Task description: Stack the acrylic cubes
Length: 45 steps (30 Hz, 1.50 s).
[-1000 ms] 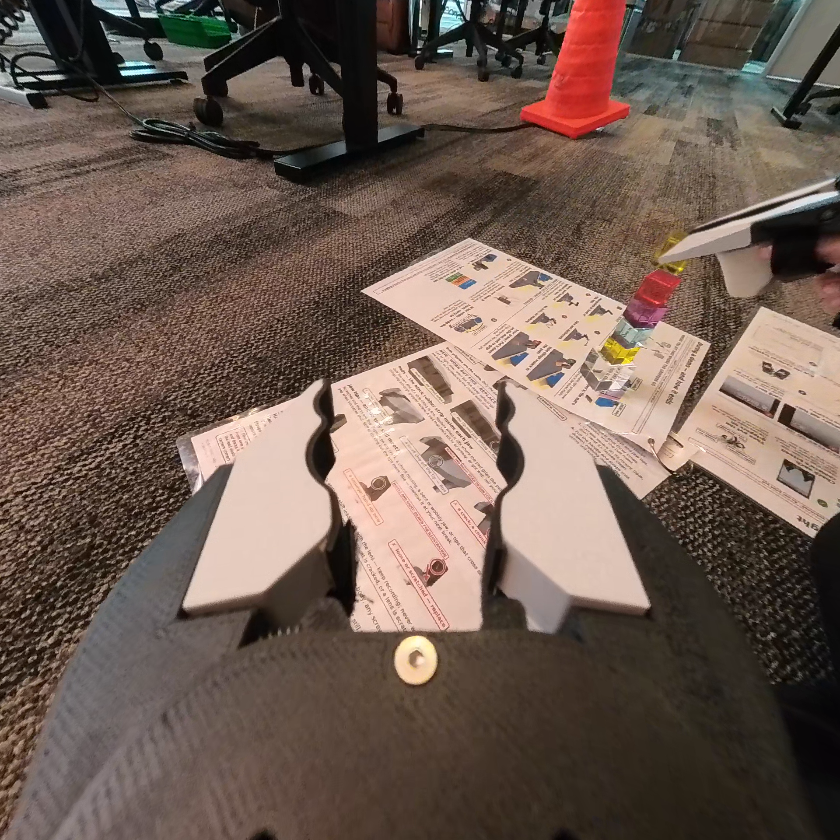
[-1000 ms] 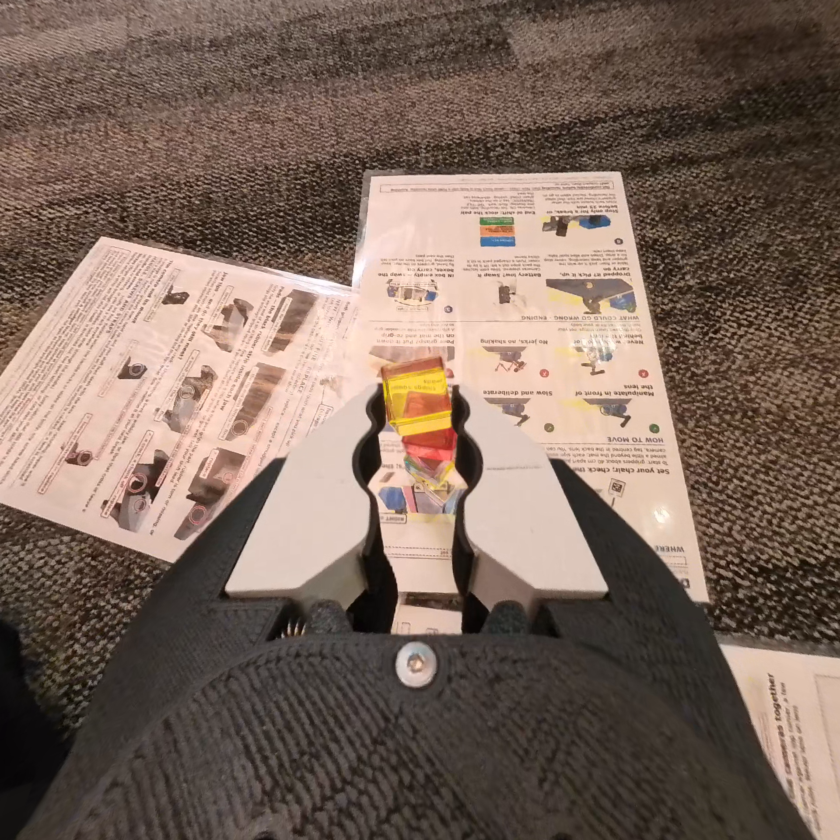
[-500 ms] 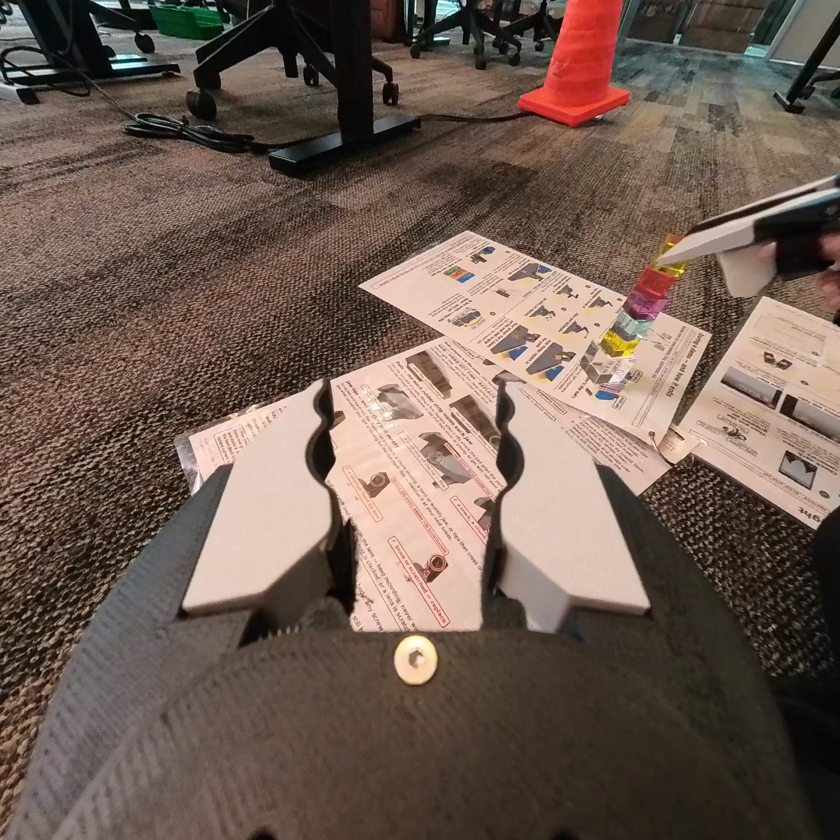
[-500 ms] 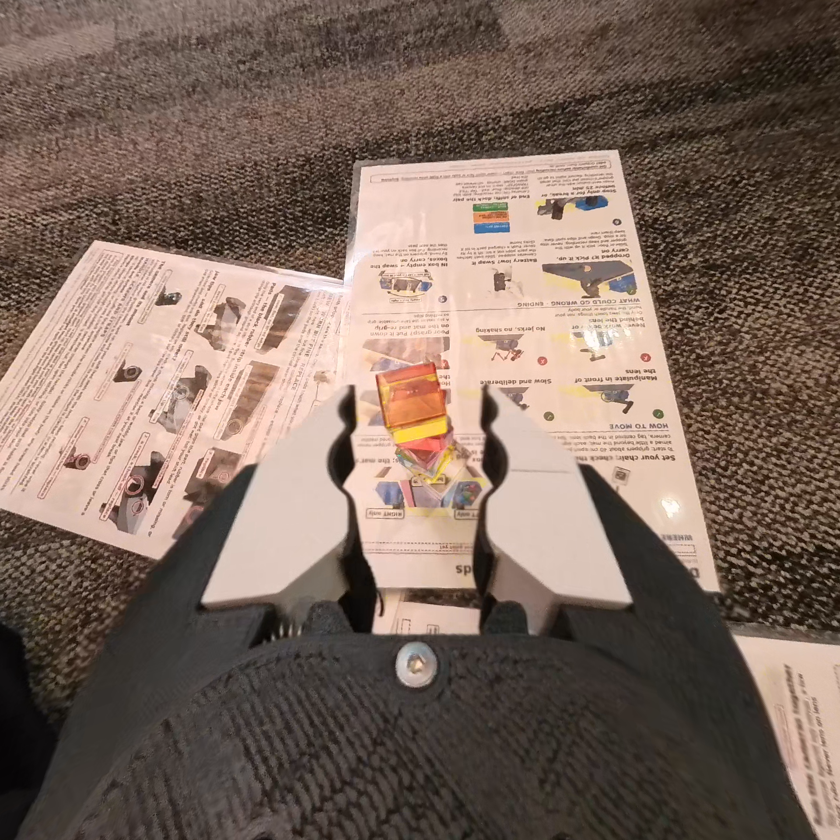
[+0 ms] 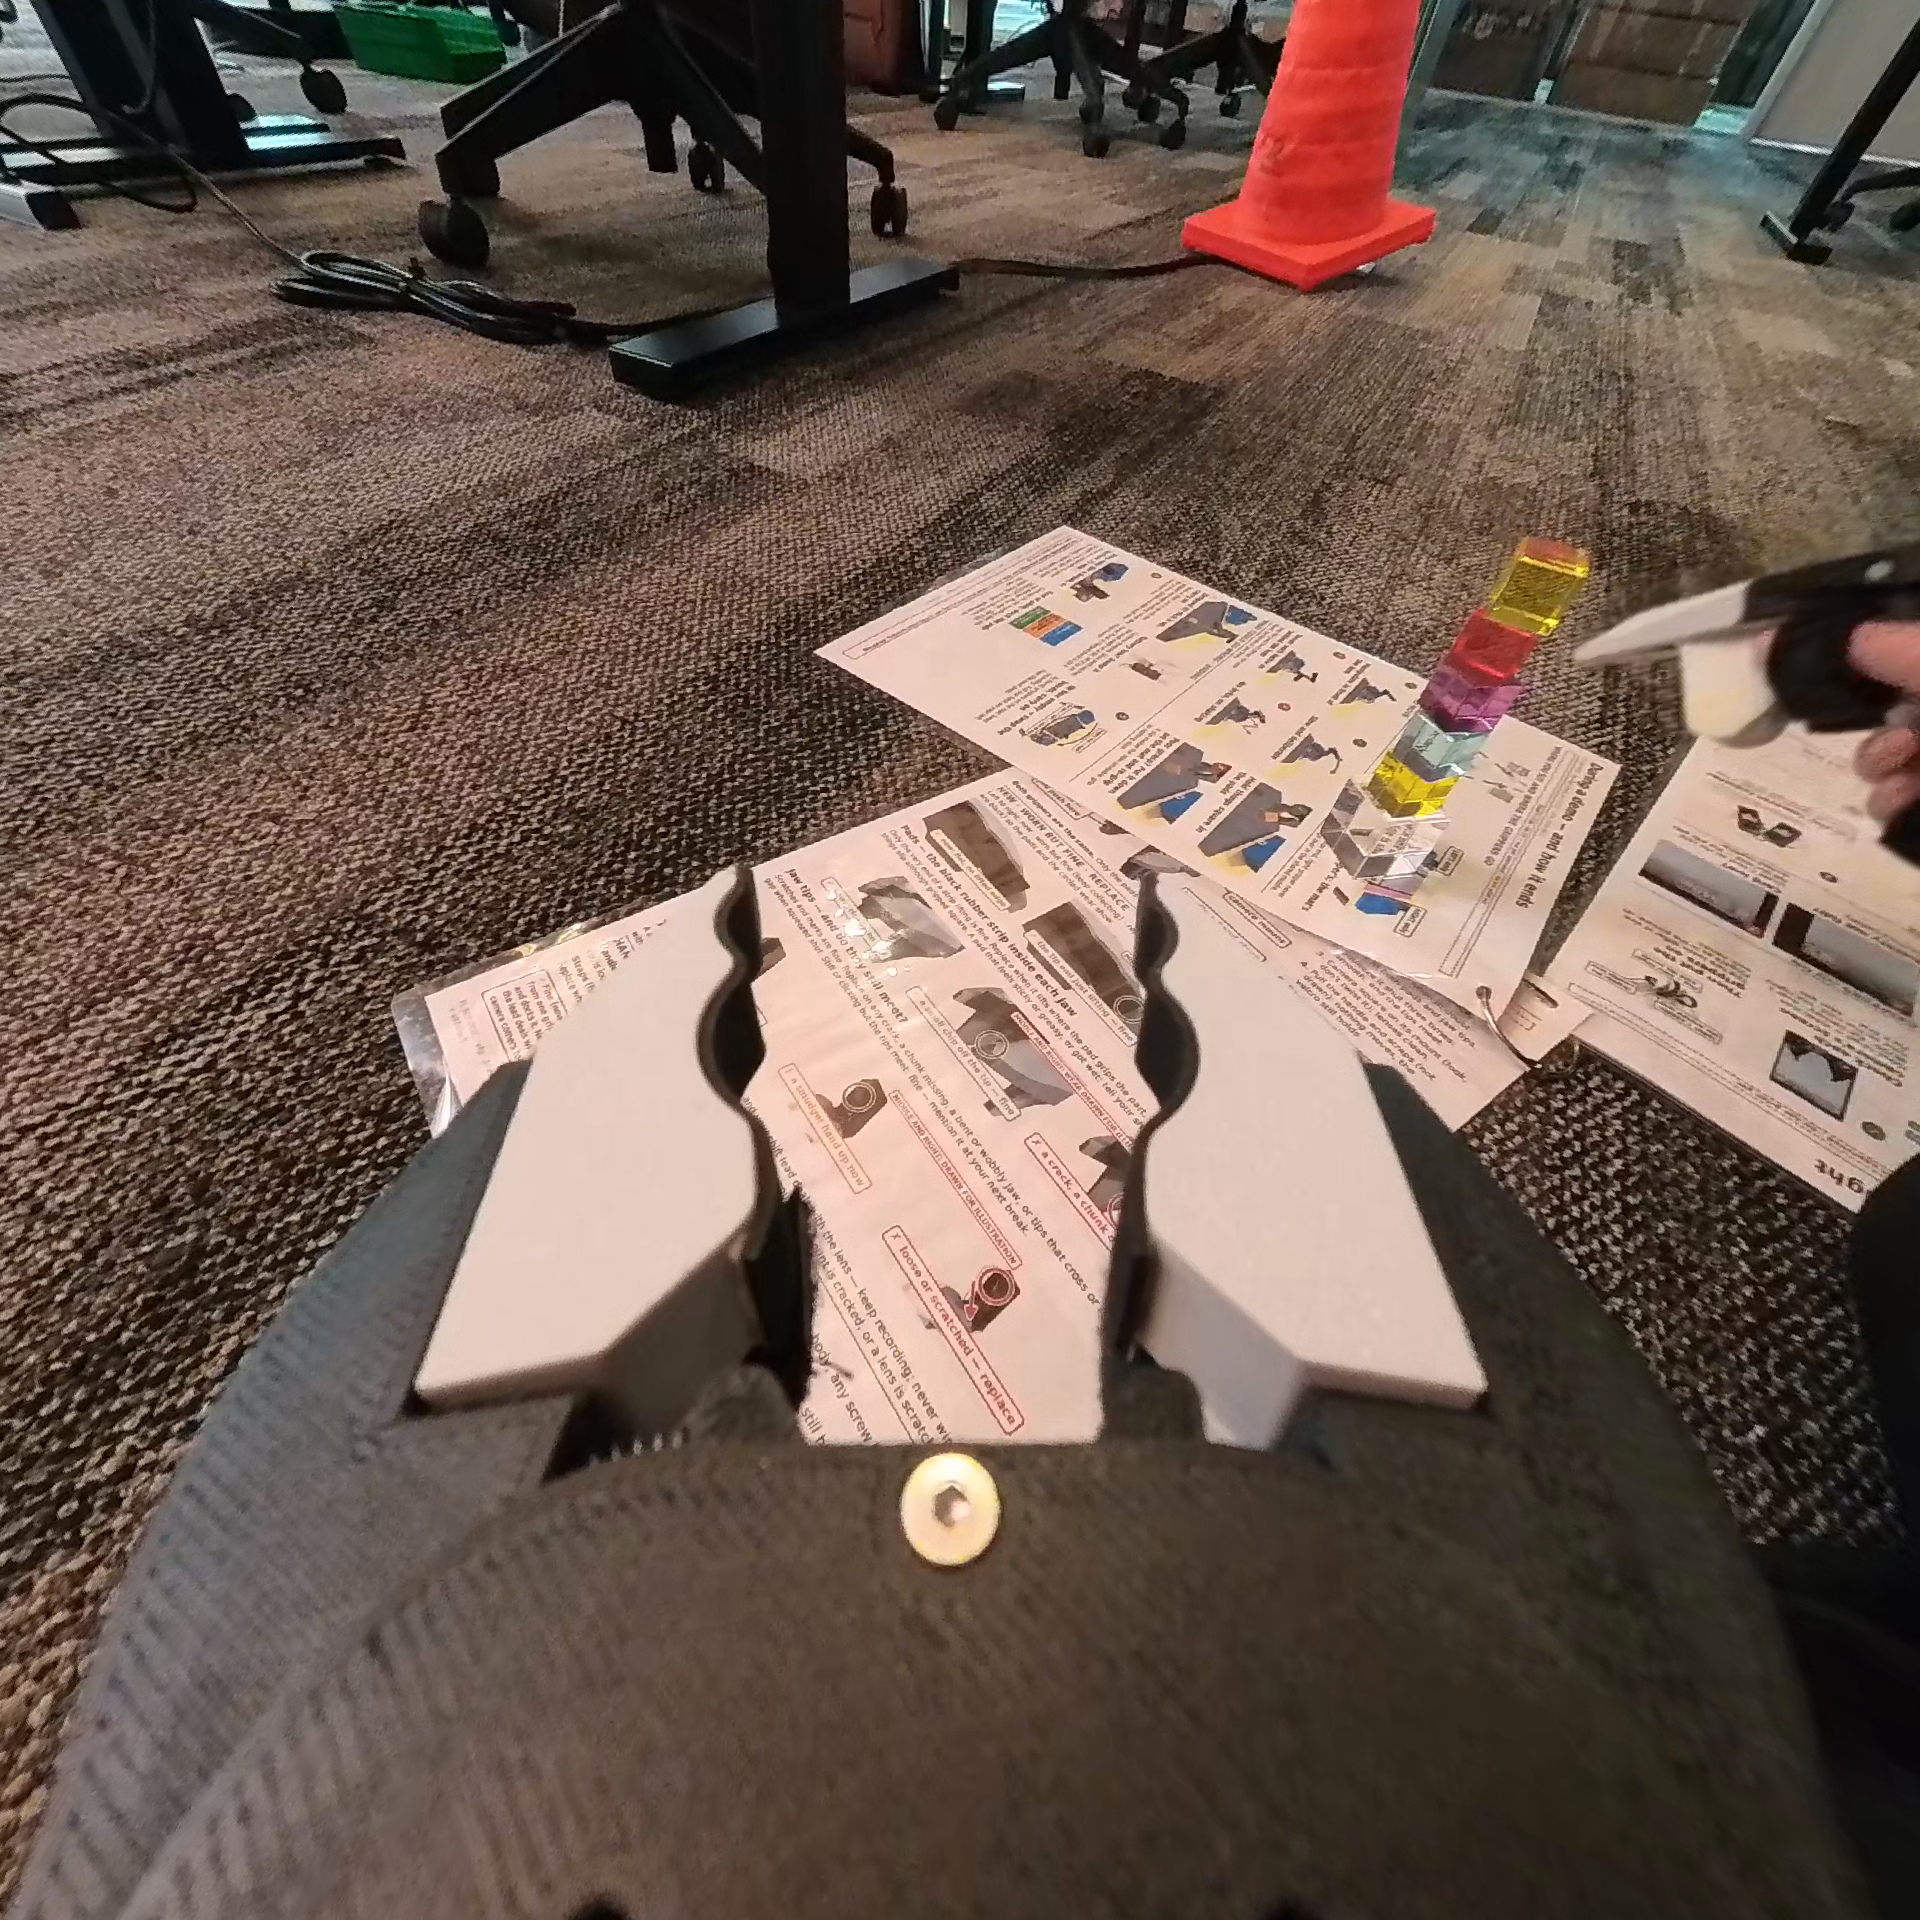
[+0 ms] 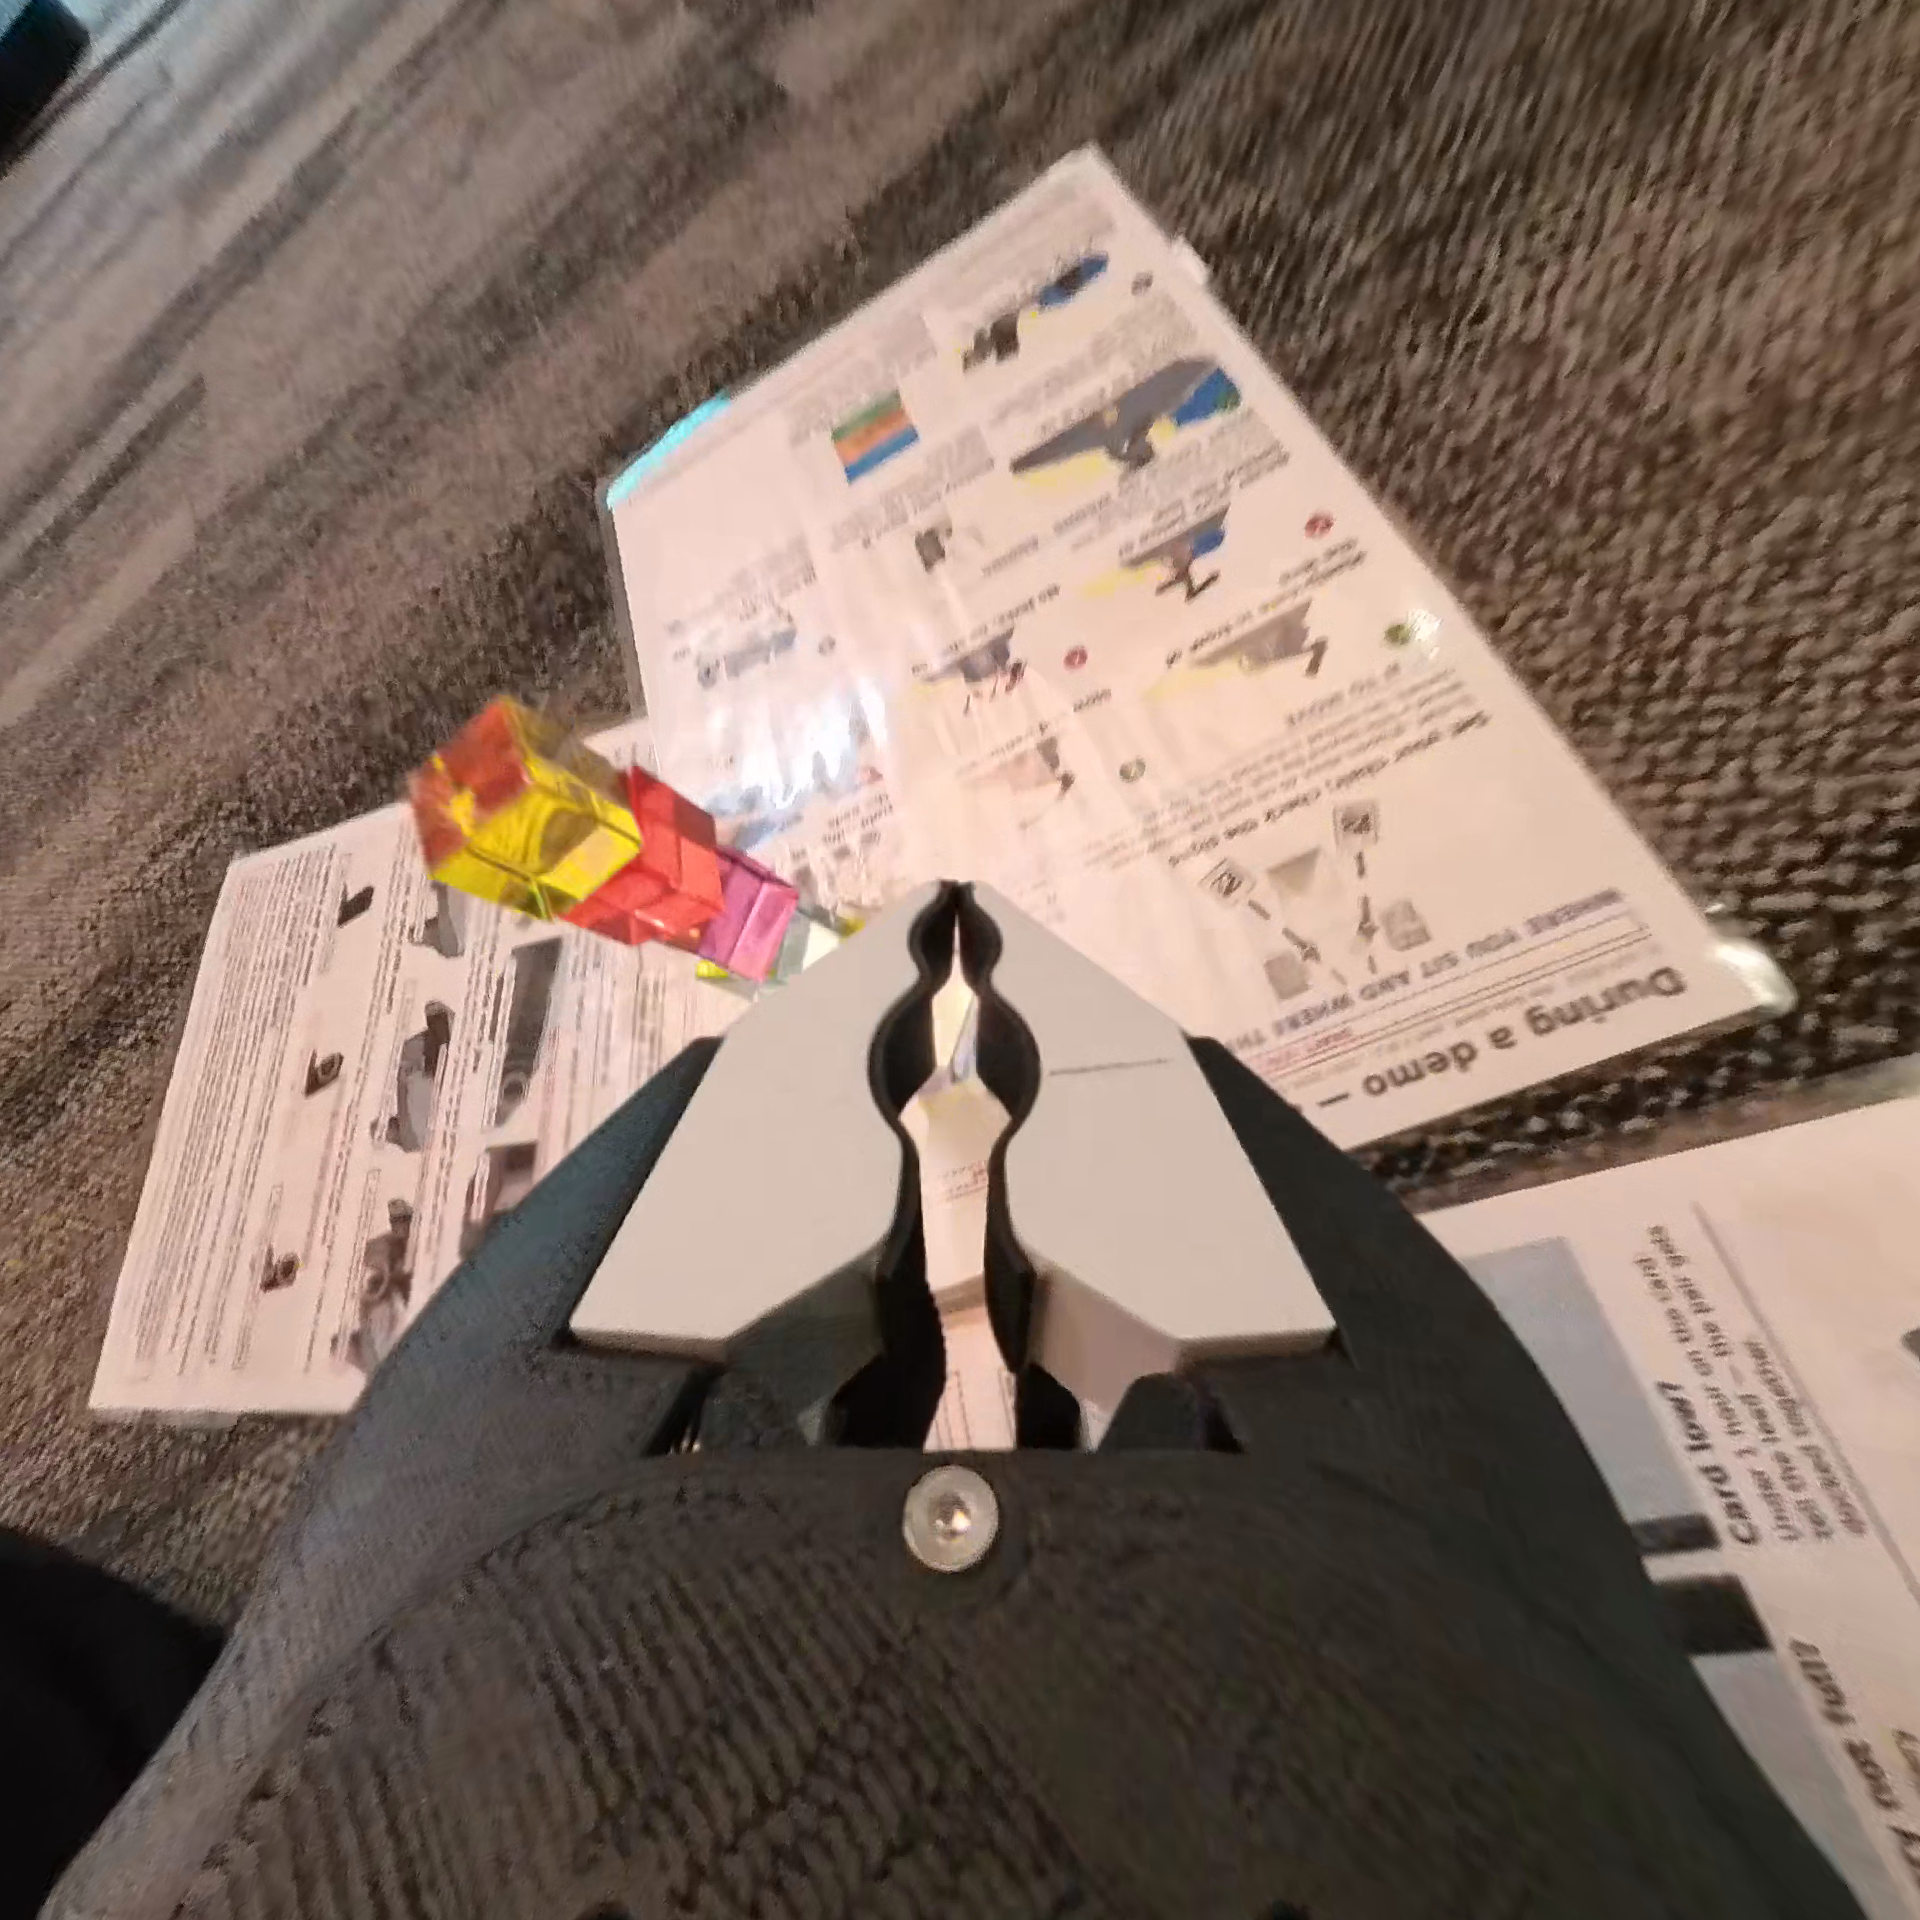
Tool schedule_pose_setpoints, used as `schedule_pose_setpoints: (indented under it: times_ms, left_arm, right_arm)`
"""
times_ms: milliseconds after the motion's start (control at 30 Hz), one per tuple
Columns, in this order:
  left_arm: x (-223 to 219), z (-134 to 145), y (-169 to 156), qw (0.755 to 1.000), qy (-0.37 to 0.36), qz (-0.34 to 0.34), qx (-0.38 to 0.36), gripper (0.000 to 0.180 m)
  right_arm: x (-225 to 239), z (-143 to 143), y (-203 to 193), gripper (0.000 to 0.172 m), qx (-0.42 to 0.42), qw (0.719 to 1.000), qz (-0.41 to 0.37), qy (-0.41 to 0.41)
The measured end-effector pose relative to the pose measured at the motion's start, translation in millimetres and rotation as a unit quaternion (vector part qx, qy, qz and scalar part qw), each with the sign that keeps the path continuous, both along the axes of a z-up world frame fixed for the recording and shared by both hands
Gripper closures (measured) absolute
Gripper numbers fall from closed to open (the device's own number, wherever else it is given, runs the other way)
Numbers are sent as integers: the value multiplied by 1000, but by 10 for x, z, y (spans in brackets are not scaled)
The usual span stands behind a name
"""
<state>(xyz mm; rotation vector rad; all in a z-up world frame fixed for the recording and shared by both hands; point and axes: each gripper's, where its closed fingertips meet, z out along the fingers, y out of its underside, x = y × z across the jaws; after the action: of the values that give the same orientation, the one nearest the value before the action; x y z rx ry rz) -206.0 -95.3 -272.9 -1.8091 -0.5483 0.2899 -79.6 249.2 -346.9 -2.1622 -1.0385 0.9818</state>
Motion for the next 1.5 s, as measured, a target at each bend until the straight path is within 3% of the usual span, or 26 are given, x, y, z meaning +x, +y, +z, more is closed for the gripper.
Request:
schedule_pose_setpoints:
  times_ms: [167, 333, 1500]
  left_arm:
    - [1, 3, -4, 1000, 0, 0, 1, 108]
    - [2, 2, -4, 1000, -1, 0, 2, 108]
    - [14, -32, 19, 1000, -1, -5, -9, 109]
  right_arm:
    - [-47, -389, -187, 172, -28, 996, 41, -68]
    - [-93, -589, -300, 172, -25, 991, 68, -108]
    - [-418, -620, -696, 172, 34, 974, 176, -138]
